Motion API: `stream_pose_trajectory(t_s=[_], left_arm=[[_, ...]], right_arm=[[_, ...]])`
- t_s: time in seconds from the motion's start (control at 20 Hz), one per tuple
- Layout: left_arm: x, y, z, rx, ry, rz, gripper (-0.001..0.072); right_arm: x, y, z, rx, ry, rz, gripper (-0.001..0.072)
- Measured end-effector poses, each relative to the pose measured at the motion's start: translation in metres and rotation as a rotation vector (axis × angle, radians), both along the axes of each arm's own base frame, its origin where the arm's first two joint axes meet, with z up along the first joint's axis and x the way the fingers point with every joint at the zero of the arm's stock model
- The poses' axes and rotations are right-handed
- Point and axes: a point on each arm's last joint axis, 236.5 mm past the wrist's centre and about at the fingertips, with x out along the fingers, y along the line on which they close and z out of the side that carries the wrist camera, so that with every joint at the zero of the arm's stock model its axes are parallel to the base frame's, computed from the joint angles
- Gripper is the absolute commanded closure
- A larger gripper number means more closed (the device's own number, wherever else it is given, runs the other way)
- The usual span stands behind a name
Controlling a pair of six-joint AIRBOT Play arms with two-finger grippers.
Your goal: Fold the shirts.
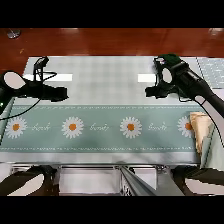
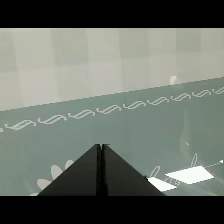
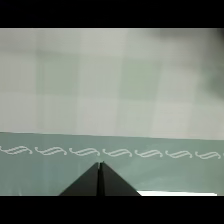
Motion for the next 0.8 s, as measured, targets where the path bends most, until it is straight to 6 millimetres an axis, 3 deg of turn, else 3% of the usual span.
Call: stream_pose_trajectory(t_s=[0.5,0.65,0.7,0.75,0.8], left_arm=[[0.000,0.000,0.000,0.000,0.000,0.000,0.0685],[0.008,0.001,0.001,0.001,-0.031,0.014,0.0686],[0.016,0.001,0.004,-0.004,-0.061,0.030,0.0685],[0.024,0.001,0.006,-0.010,-0.088,0.045,0.0683],[0.028,0.002,0.008,-0.015,-0.106,0.056,0.0649]], right_arm=[[0.000,0.000,0.000,0.001,-0.001,0.000,0.0694],[0.013,0.004,0.003,0.013,-0.057,0.013,0.0673],[0.025,0.004,0.007,0.008,-0.105,0.028,0.0430],[0.038,0.001,0.012,-0.008,-0.164,0.048,0.0128],[0.056,-0.004,0.020,-0.031,-0.239,0.068,0.0080]])
